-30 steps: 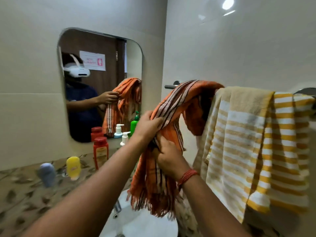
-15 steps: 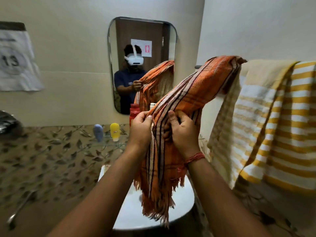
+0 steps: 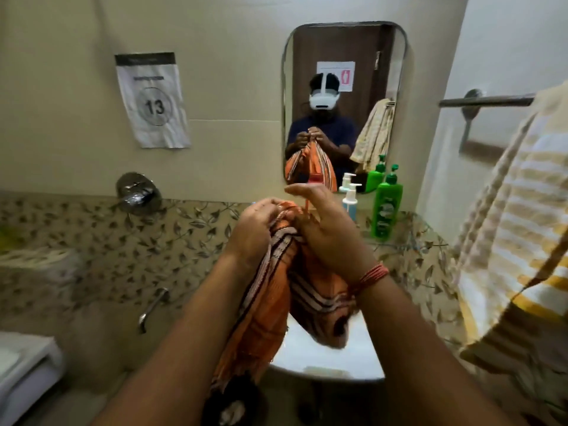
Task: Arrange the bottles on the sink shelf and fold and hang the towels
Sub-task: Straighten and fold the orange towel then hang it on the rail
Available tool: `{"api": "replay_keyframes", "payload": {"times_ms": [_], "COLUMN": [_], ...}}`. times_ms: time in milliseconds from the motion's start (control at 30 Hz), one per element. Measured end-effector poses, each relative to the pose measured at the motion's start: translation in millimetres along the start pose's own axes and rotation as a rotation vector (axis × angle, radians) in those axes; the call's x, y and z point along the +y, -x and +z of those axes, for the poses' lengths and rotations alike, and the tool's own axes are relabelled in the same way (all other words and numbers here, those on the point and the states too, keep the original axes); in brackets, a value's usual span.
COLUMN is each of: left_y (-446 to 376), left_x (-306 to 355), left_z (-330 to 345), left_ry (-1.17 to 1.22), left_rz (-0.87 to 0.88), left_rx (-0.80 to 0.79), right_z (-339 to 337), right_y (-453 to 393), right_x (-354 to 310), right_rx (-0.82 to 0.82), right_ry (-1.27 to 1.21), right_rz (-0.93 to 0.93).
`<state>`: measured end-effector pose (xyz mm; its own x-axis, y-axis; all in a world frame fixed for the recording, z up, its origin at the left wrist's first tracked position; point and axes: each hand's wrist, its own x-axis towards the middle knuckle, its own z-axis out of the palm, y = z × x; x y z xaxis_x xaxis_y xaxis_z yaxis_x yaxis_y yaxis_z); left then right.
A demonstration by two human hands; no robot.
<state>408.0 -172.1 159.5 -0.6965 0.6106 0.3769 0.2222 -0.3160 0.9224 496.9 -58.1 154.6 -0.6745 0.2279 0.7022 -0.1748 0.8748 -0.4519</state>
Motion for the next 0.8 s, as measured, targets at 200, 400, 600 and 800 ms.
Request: {"api": "replay_keyframes", "payload": {"times_ms": [200,400,600,800], "left_y": [-1,3,-9,-33], "left_x": [-16,-27,-52,-68], "left_z": [-11,-28,-31,-26], "left_ry": [-0.109,-0.522,-0.47,-0.372], "left_rz": [-0.118,-0.161,-0.11,-0.096], "left_rx": [-0.148,-0.435,-0.408,-0.473], "right_z": [12,23,24,13], "right_y": [8,24,36,33], "right_x": [10,24,34,34], "right_rx": [-0.059,0.115,0.042,-0.045], "right_ry": [-0.155,-0.078,-0.181,-0.123], "right_rz": [0.192,0.358,0.536,0.613]}}
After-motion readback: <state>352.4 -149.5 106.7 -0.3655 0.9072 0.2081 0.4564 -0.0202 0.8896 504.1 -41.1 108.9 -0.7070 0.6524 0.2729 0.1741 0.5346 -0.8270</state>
